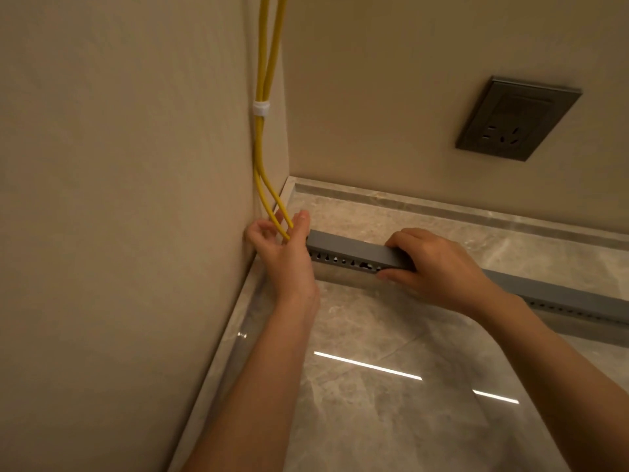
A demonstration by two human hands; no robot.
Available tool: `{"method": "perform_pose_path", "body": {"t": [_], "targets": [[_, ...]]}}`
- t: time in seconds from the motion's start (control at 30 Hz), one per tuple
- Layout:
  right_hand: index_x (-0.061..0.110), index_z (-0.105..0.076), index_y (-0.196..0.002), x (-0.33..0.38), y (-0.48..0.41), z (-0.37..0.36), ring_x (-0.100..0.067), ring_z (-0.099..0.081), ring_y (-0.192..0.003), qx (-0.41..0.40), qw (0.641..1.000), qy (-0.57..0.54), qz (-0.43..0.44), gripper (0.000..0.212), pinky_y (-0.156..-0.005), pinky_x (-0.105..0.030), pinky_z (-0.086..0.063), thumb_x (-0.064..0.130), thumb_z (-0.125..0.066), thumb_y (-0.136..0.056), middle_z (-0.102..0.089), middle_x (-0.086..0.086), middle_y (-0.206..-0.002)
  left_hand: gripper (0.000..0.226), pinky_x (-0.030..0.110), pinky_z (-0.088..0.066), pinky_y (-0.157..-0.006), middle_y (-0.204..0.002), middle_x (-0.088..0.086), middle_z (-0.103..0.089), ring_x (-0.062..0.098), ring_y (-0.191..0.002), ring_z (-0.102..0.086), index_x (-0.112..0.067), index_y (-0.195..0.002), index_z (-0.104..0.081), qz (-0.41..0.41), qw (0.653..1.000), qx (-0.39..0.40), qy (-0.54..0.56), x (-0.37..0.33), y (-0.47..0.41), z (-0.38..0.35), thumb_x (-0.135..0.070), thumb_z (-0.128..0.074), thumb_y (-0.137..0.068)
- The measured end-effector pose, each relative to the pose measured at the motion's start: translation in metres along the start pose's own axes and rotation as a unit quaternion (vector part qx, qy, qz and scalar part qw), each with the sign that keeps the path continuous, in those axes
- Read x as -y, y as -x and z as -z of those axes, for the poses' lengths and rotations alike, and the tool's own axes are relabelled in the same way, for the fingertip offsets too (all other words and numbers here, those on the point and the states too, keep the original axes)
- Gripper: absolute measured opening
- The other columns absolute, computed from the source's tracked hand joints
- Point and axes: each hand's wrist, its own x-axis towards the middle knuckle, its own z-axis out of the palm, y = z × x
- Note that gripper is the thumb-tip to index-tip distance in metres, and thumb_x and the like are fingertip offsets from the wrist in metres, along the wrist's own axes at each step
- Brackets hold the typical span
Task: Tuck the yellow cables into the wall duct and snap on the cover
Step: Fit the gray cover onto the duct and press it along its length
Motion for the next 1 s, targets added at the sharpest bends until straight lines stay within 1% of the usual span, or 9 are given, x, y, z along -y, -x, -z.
{"method": "perform_pose_path", "body": {"t": [0.1,0.13,0.23,0.3,0.37,0.47,0.67,0.83,1.0], "targets": [[0.018,-0.056,-0.096,0.001,0.002,0.005,-0.013,-0.048,-0.074,0.006,1.0,-0.017,-0.009,0.027,-0.059,-0.029,-0.042,0.041,-0.064,-0.082,-0.054,0.005,-0.086,0.03,0.01,-0.049,-0.065,-0.098,-0.002,-0.064,0.011,-0.083,-0.071,-0.024,-0.091,-0.035,0.032,0.999,0.0,0.014,-0.002,-0.003,-0.008,-0.011,-0.062,-0.088],[0.018,-0.057,-0.097,0.0,0.003,0.007,-0.013,-0.048,-0.074,0.008,1.0,-0.024,-0.012,0.028,-0.06,-0.03,-0.044,0.041,-0.064,-0.082,-0.054,0.005,-0.086,0.026,0.013,-0.049,-0.069,-0.096,-0.003,-0.066,0.01,-0.081,-0.071,-0.025,-0.095,-0.037,0.045,0.999,0.01,-0.002,-0.003,-0.005,-0.008,-0.014,-0.06,-0.089],[0.019,-0.057,-0.097,0.0,0.004,0.01,-0.011,-0.049,-0.073,0.016,0.999,-0.037,-0.011,0.028,-0.062,-0.03,-0.046,0.042,-0.064,-0.082,-0.054,0.006,-0.086,0.01,0.039,-0.05,-0.089,-0.098,0.002,-0.07,0.016,-0.091,-0.069,-0.019,-0.101,-0.051,0.154,0.986,0.054,0.015,-0.005,-0.01,-0.008,-0.026,-0.052,-0.094],[0.02,-0.057,-0.096,-0.001,0.004,0.01,-0.009,-0.048,-0.071,0.022,0.999,-0.043,-0.01,0.027,-0.061,-0.029,-0.045,0.042,-0.064,-0.082,-0.054,0.007,-0.084,0.024,0.043,-0.052,-0.086,-0.103,0.006,-0.068,0.023,-0.098,-0.065,-0.014,-0.097,-0.056,0.239,0.965,0.085,0.063,-0.006,-0.013,-0.006,-0.035,-0.046,-0.096],[0.022,-0.056,-0.094,-0.001,0.004,0.011,-0.007,-0.047,-0.069,0.028,0.998,-0.054,-0.012,0.024,-0.06,-0.028,-0.044,0.042,-0.063,-0.082,-0.053,0.008,-0.082,0.03,0.042,-0.053,-0.081,-0.101,0.01,-0.068,0.025,-0.095,-0.066,-0.01,-0.095,-0.055,0.275,0.951,0.096,0.108,-0.007,-0.014,-0.007,-0.038,-0.044,-0.095],[0.023,-0.056,-0.096,-0.003,0.001,0.014,-0.009,-0.049,-0.069,0.047,0.996,-0.069,-0.014,0.024,-0.061,-0.028,-0.044,0.043,-0.061,-0.083,-0.054,0.008,-0.082,0.029,0.042,-0.054,-0.078,-0.089,0.012,-0.073,0.025,-0.083,-0.071,-0.009,-0.091,-0.052,0.283,0.941,0.091,0.16,-0.005,-0.012,-0.006,-0.036,-0.043,-0.096],[0.029,-0.047,-0.123,0.007,0.001,0.016,-0.014,-0.058,-0.08,0.016,0.998,-0.003,0.054,0.045,-0.063,-0.029,-0.048,0.054,-0.044,-0.085,-0.063,0.005,-0.102,0.031,0.034,-0.055,-0.072,-0.078,0.008,-0.075,0.02,-0.075,-0.073,-0.012,-0.079,-0.045,0.261,0.937,0.094,0.214,-0.007,-0.005,-0.011,-0.035,-0.038,-0.098],[0.026,-0.046,-0.126,0.013,-0.001,0.02,-0.02,-0.062,-0.077,-0.017,0.997,0.034,0.065,0.051,-0.056,-0.031,-0.041,0.055,-0.03,-0.086,-0.067,0.002,-0.104,0.032,0.032,-0.056,-0.07,-0.08,0.011,-0.075,0.02,-0.078,-0.073,-0.012,-0.077,-0.046,0.254,0.937,0.1,0.217,-0.01,-0.003,-0.011,-0.035,-0.038,-0.098],[0.03,-0.046,-0.122,0.009,-0.012,0.032,-0.011,-0.054,-0.071,0.038,0.998,-0.018,0.055,0.043,-0.055,-0.027,-0.04,0.052,-0.029,-0.09,-0.066,0.004,-0.098,0.029,0.036,-0.057,-0.069,-0.086,0.012,-0.075,0.019,-0.081,-0.072,-0.013,-0.082,-0.048,0.259,0.937,0.109,0.209,-0.011,-0.001,-0.009,-0.036,-0.039,-0.097]]}}
